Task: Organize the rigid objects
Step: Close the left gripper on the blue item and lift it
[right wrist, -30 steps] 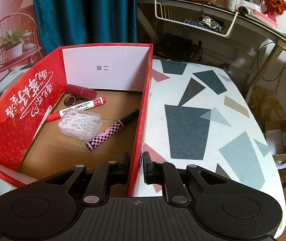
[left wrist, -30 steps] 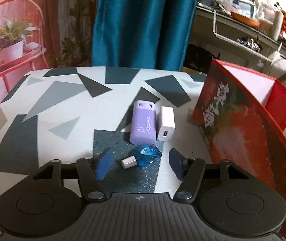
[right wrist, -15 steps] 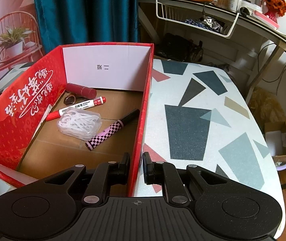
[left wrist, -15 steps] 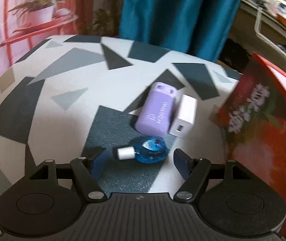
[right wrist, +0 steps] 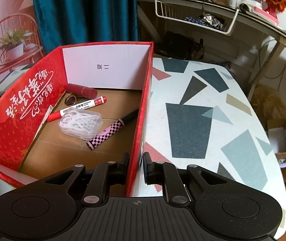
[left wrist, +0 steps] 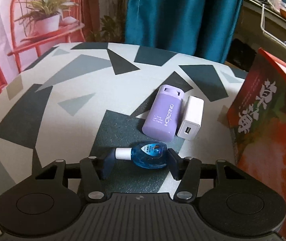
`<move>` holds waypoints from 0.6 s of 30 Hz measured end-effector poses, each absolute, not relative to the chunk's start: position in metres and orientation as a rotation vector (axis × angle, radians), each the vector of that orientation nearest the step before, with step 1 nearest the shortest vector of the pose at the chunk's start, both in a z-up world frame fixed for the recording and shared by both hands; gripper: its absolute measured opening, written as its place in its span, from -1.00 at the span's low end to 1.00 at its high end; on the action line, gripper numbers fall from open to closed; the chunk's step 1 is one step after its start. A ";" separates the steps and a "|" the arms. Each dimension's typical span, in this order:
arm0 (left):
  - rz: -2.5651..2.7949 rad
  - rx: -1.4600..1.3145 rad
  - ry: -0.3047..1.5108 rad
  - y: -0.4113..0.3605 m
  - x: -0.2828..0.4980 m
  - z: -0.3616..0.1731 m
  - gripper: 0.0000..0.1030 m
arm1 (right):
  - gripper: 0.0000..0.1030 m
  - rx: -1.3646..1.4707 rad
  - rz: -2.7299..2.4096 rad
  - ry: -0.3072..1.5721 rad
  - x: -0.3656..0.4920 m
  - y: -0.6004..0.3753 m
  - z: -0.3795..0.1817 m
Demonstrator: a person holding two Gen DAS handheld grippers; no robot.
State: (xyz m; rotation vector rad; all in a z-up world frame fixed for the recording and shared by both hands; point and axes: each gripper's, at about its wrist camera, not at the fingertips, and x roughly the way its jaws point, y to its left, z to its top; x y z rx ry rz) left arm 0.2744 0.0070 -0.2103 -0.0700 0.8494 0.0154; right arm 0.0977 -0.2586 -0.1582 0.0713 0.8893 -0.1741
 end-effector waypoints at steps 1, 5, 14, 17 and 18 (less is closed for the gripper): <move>0.005 -0.071 0.848 0.009 0.272 -0.211 0.12 | -0.75 0.068 -0.174 0.889 0.098 -0.258 -0.158; -0.038 -0.062 0.850 0.016 0.263 -0.210 0.12 | -0.75 0.075 -0.178 0.882 0.097 -0.258 -0.159; -0.126 -0.011 0.725 0.018 0.247 -0.164 0.12 | -0.76 0.069 -0.193 0.879 0.096 -0.256 -0.159; -0.178 0.003 0.669 0.015 0.242 -0.142 0.12 | -0.77 0.064 -0.201 0.879 0.096 -0.254 -0.158; -0.198 0.010 0.649 0.013 0.240 -0.134 0.12 | -0.77 0.063 -0.203 0.879 0.096 -0.254 -0.158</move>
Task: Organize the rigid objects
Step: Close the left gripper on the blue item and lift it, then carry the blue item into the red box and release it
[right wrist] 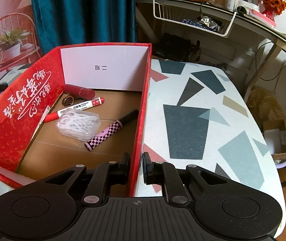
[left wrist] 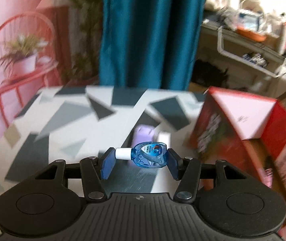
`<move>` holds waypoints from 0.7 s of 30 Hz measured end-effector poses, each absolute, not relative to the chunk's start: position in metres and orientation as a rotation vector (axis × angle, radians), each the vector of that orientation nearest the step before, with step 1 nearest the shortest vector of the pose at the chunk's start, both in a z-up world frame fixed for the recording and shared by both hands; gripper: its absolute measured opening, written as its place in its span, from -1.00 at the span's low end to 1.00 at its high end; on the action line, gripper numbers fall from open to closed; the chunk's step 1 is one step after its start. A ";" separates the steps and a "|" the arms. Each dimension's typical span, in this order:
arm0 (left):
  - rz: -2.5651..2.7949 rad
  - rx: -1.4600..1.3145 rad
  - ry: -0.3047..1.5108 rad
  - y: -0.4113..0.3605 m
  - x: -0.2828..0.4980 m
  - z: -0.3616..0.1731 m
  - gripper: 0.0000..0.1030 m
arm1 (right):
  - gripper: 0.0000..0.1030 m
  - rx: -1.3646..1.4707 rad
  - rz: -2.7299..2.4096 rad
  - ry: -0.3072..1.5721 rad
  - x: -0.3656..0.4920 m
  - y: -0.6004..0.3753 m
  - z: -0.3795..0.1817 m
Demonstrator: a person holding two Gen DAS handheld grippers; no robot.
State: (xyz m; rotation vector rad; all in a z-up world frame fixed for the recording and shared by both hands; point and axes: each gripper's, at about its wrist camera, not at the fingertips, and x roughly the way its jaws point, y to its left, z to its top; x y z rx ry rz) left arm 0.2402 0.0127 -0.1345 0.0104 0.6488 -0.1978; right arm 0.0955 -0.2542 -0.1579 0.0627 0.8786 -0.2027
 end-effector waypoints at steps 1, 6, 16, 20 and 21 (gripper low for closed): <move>-0.221 0.019 0.628 0.010 0.238 -0.128 0.12 | -0.77 0.064 -0.204 0.878 0.095 -0.254 -0.158; -0.330 0.035 0.575 -0.014 0.238 -0.103 0.12 | -0.77 0.069 -0.203 0.884 0.096 -0.256 -0.158; -0.550 0.169 0.497 -0.097 0.240 -0.092 0.12 | -0.78 0.056 -0.201 0.871 0.096 -0.254 -0.154; -0.590 0.240 0.538 -0.123 0.247 -0.110 0.12 | -0.78 0.064 -0.199 0.870 0.096 -0.256 -0.154; -0.590 0.257 0.548 -0.128 0.250 -0.115 0.12 | -0.78 0.062 -0.199 0.871 0.096 -0.256 -0.154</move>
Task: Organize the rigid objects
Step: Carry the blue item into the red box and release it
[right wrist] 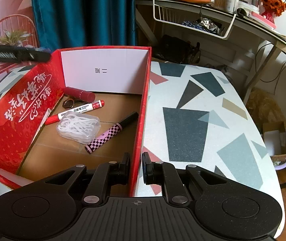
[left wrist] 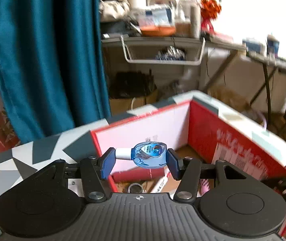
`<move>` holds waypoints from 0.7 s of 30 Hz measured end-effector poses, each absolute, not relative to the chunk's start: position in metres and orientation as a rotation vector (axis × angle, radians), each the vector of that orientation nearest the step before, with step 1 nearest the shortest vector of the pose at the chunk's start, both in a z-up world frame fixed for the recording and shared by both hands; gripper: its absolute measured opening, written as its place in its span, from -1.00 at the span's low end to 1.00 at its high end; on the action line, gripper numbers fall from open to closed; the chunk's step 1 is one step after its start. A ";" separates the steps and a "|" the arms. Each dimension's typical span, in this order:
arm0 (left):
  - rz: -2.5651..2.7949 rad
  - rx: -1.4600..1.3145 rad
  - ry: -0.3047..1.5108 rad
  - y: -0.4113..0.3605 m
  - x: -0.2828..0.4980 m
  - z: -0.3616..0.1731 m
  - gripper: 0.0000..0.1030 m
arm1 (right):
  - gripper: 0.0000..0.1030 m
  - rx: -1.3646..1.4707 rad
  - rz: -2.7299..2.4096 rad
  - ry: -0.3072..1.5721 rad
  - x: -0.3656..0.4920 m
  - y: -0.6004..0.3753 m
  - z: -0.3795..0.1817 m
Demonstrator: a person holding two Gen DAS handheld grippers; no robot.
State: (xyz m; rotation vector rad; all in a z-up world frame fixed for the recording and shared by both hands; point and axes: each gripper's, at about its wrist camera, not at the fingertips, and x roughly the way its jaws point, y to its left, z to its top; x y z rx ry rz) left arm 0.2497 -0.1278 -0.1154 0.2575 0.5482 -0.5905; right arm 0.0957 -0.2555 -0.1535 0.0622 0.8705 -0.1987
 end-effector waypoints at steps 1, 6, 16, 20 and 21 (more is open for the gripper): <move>-0.588 0.268 0.558 -0.130 0.253 -0.121 0.12 | -0.77 0.061 -0.198 0.871 0.096 -0.256 -0.153; -0.590 0.290 0.605 -0.138 0.267 -0.139 0.12 | -0.77 0.058 -0.195 0.873 0.096 -0.255 -0.153; -0.609 0.279 0.653 -0.138 0.272 -0.144 0.15 | -0.78 0.047 -0.204 0.876 0.097 -0.253 -0.154; -0.623 0.248 0.648 -0.132 0.269 -0.138 0.39 | -0.78 0.052 -0.204 0.872 0.096 -0.253 -0.154; -0.630 0.236 0.645 -0.130 0.269 -0.136 0.46 | -0.78 0.063 -0.203 0.871 0.096 -0.254 -0.154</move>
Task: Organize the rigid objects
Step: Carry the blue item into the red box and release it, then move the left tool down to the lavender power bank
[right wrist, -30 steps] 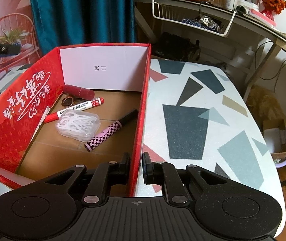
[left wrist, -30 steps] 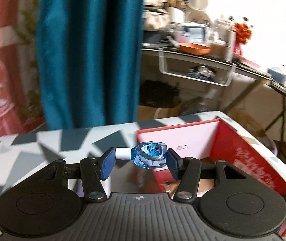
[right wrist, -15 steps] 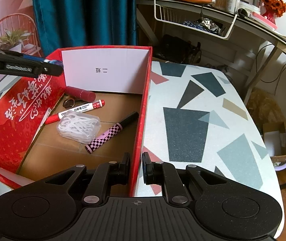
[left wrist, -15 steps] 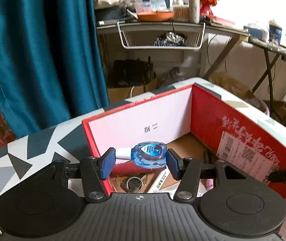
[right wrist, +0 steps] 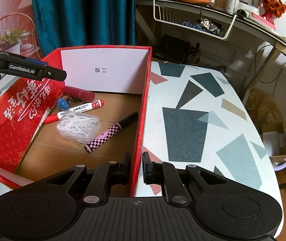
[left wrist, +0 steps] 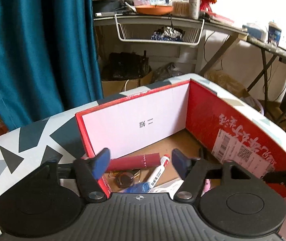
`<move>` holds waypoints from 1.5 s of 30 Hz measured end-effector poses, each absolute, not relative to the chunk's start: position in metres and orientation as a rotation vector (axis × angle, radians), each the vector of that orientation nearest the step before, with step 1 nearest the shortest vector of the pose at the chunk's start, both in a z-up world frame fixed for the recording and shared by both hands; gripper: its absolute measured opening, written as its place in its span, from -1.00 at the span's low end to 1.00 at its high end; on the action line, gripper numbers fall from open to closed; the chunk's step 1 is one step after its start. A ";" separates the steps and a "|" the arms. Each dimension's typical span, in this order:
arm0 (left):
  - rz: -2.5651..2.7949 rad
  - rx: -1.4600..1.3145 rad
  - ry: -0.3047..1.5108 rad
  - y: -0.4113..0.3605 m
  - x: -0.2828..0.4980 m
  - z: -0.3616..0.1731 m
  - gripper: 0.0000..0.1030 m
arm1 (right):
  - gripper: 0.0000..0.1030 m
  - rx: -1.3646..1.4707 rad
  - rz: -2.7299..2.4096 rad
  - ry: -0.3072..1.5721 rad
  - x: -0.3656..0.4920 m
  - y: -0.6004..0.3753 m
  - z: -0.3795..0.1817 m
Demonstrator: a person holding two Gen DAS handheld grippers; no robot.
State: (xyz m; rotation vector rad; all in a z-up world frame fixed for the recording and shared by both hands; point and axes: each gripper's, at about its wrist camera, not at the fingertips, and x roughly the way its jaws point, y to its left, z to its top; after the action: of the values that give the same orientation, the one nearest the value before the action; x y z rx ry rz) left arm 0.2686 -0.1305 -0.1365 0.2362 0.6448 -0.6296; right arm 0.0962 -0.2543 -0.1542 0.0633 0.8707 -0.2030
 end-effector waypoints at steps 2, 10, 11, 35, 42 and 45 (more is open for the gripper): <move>-0.649 0.210 0.645 -0.127 0.267 -0.132 0.50 | -0.77 0.086 -0.200 0.871 0.096 -0.257 -0.155; -0.594 0.092 0.576 -0.085 0.264 -0.099 0.51 | -0.77 0.082 -0.194 0.872 0.096 -0.257 -0.155; -0.572 0.067 0.573 -0.075 0.267 -0.096 0.51 | -0.77 0.082 -0.194 0.872 0.096 -0.257 -0.155; -0.224 -0.016 0.763 0.009 0.323 -0.184 0.05 | -0.77 0.041 -0.186 0.870 0.095 -0.254 -0.155; -0.206 -0.072 0.780 0.022 0.318 -0.192 0.05 | -0.76 0.041 -0.187 0.867 0.095 -0.254 -0.156; -0.236 -0.034 0.789 0.015 0.314 -0.195 0.04 | -0.76 0.036 -0.182 0.870 0.095 -0.254 -0.156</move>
State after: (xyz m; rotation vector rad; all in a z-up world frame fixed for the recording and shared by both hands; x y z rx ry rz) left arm 0.3136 0.0148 -0.1950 -0.0339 0.7895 -0.2361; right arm 0.0952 -0.2541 -0.1560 0.0358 0.8697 -0.1822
